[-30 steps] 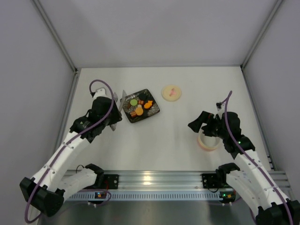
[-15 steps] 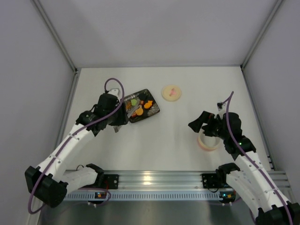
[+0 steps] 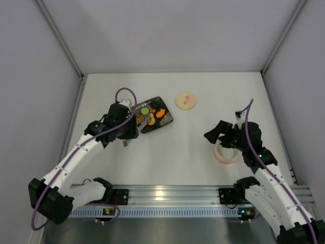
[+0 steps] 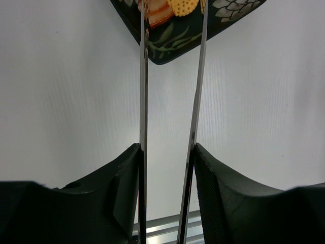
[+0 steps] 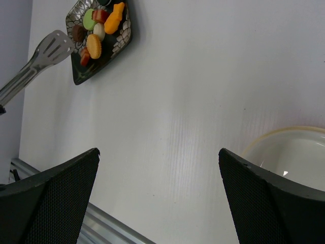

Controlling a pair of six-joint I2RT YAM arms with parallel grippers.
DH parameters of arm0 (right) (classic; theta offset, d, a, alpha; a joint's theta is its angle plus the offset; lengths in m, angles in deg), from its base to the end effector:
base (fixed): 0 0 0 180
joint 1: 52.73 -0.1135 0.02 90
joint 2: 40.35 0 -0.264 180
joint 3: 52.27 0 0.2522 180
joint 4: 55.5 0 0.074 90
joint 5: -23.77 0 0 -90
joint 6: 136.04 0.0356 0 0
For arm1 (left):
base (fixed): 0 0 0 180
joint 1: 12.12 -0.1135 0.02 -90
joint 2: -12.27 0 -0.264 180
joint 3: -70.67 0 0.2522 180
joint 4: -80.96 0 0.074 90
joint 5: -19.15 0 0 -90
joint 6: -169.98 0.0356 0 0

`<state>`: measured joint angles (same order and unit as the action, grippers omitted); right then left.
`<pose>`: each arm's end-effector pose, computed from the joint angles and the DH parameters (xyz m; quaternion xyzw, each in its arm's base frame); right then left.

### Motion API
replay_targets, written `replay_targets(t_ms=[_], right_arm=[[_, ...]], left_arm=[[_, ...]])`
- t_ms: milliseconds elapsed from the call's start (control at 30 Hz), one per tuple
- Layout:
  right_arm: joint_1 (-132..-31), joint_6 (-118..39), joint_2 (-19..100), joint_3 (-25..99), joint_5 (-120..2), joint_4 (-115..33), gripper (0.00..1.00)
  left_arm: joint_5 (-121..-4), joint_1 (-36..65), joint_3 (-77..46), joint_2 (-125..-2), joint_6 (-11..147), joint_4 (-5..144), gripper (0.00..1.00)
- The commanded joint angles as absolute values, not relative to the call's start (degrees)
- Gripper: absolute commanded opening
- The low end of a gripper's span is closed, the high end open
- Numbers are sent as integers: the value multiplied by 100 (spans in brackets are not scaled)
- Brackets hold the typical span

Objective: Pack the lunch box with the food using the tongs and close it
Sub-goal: Pick up the fake food from the plate.

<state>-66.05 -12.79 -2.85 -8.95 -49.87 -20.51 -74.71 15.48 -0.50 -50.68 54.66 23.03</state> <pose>0.1494 0.0457 0.2471 0.0768 0.8532 0.3108 0.4118 0.1964 -0.1000 0.3011 0.0071 0.9383 -0.1251 0.3222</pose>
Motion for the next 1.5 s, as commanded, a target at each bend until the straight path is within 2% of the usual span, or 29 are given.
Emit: replay_targets(t_ms=[0,833,1200,1467], right_arm=[[-6521,-1238,-370,-907,-4988,-2232,100],[-6521,-1256,-343,-1012,-4988,-2302,99],[-6521,-1264,-334,-968,-4988,-2285,99],[-6530,-1282,-317,-907,-4988,-2241,99]], left_arm=[[-7525,1574,109,-5048,5590,2264,49],[-7701,1601,241,-5443,5519,2439,47],[-7701,1610,136,-5575,5528,2475,40],[-7771,1636,-22,-5567,5519,2431,31]])
